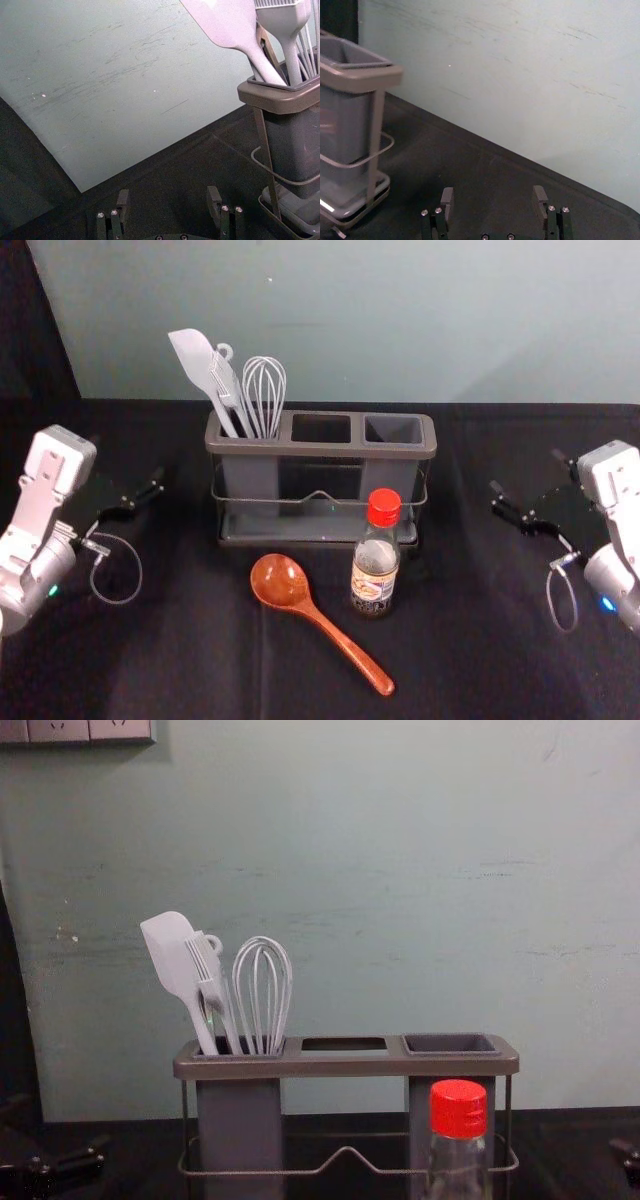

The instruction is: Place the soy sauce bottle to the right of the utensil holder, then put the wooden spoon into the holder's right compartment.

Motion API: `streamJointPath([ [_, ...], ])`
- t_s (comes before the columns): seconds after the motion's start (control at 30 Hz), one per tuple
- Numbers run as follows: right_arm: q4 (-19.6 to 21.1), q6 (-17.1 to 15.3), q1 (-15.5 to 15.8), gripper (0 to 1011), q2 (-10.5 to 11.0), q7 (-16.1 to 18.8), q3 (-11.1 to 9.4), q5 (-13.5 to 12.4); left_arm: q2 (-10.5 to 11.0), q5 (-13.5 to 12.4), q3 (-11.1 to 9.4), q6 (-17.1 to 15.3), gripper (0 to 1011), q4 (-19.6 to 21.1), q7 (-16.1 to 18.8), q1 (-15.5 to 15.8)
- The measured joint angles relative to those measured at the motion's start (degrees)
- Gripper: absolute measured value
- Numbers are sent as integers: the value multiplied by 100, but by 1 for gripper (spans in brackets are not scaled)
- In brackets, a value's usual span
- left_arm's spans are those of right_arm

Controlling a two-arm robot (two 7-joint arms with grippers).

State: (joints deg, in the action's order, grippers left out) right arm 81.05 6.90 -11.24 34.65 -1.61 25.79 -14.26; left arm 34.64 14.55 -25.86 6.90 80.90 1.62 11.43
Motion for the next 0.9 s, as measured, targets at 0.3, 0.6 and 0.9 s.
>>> streamJointPath([
  [0.3, 542, -34, 529, 1003, 190, -137, -219, 191, 0, 0, 0, 0, 1000, 0, 0, 0],
  [0.6, 1482, 108, 1448, 1003, 541, -101, -602, -26, 0, 0, 0, 0, 1000, 0, 0, 0],
  [0.9, 2184, 434, 2126, 1002, 619, 438, -921, -794, 0, 0, 0, 0, 1000, 0, 0, 0],
])
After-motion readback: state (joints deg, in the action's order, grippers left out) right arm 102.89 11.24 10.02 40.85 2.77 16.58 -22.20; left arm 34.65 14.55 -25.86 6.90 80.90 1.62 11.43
